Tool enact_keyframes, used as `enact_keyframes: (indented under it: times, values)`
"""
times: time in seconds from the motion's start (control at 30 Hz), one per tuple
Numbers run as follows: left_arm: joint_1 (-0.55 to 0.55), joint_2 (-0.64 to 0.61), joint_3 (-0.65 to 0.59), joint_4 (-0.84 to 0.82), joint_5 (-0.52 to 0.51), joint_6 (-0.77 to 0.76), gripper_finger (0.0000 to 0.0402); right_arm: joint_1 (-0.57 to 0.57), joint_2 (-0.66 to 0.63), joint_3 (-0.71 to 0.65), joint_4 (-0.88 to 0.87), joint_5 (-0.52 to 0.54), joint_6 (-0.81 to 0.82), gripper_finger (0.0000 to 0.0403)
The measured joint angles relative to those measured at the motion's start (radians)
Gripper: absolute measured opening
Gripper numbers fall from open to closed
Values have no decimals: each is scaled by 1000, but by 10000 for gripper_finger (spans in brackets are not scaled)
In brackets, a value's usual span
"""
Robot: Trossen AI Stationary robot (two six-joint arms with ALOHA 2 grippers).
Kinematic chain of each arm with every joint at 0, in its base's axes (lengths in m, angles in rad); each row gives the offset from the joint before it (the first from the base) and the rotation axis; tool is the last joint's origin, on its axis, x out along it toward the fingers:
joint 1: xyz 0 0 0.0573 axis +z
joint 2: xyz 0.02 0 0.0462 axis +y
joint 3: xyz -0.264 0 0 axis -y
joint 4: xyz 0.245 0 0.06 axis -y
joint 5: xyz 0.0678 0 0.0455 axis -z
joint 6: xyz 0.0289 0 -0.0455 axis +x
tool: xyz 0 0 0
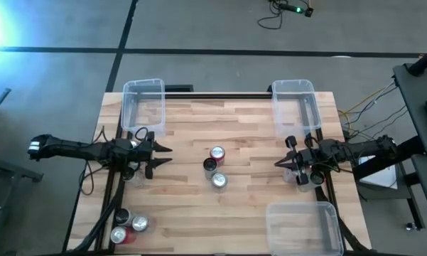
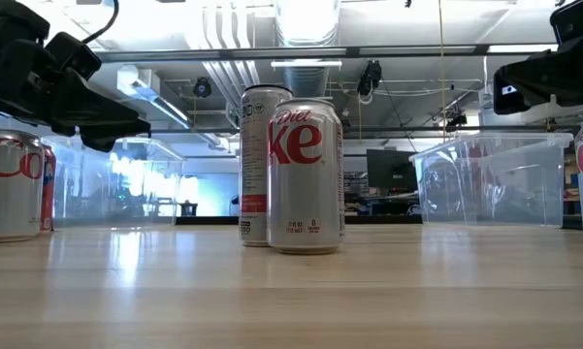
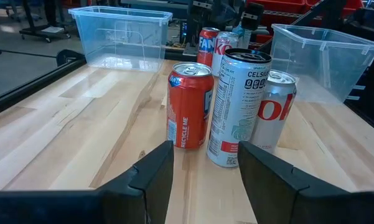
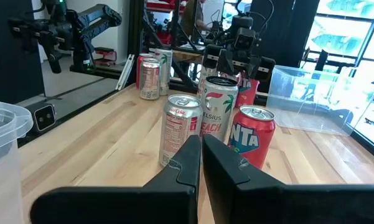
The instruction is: Sort soda cans
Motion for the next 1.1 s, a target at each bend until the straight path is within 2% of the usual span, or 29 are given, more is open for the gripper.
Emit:
enact_keyframes:
  times: [0.37,0.6,0.73,0.8,0.93,1.1]
  values:
    - [0,0,0,0,0,0,164,0,0,0,13,-1,4,12]
    - [0,0,0,0,0,0,164,0,-1,-1,104,0,402,12]
    - [0,0,0,0,0,0,164,0,15,-1,234,49,370,12]
    - [0,1,0,0,0,0,164,5,60,6,300,49,343,13]
    - [0,2,0,0,0,0,164,8,235,106,287,63,349,28]
    - [0,3,0,0,0,0,164,20,541,291,200,67,333,96]
